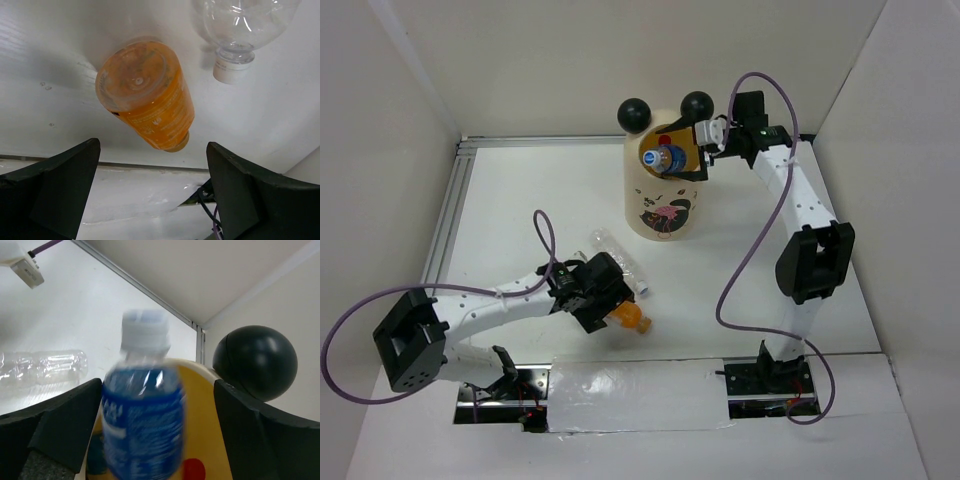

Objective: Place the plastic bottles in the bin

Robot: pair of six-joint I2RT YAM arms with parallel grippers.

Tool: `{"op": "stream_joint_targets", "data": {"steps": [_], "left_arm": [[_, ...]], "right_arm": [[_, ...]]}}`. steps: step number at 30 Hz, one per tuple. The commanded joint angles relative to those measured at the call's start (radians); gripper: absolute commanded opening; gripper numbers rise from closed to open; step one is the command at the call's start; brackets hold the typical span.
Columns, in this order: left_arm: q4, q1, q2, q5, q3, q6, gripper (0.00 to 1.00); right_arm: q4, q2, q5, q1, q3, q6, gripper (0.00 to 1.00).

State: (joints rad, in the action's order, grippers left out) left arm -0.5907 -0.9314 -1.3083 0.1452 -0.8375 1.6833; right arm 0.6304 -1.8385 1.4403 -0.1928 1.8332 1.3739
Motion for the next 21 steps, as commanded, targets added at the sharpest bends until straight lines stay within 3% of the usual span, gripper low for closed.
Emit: {"op": "stream_joint_targets", "data": {"steps": [1, 8, 13, 16, 17, 20, 21], "left_arm": [[0.012, 0.003, -0.032, 0.005, -0.026, 0.027, 1.0], [0.022, 0.003, -0.132, 0.027, -0.077, -0.002, 1.0], [0.043, 0.003, -0.229, 0.053, -0.097, -0.033, 0.94], [0.043, 0.003, -0.295, 0.053, -0.121, -0.062, 0.77], [0.031, 0.003, -0.307, 0.053, -0.13, -0.062, 0.64], [0.031, 0.003, -0.316, 0.042, -0.13, -0.073, 0.43], [0.019, 0.003, -0.301, 0.042, -0.13, -0.086, 0.31]], "right_arm": [[0.101, 0.004, 0.13, 0.007, 0.086, 0.1, 1.0], [0.281, 0.133, 0.114, 0.007, 0.123, 0.061, 1.0], [0.233, 0.367, 0.074, 0.039, -0.107, -0.045, 1.0], [0.125, 0.467, 0.063, 0.099, -0.294, -0.129, 1.0], [0.124, 0.517, 0.072, 0.128, -0.36, -0.165, 1.0], [0.184, 0.577, 0.072, 0.173, -0.434, -0.124, 1.0], [0.207, 0.59, 0.051, 0.185, -0.448, -0.102, 1.0]]}}
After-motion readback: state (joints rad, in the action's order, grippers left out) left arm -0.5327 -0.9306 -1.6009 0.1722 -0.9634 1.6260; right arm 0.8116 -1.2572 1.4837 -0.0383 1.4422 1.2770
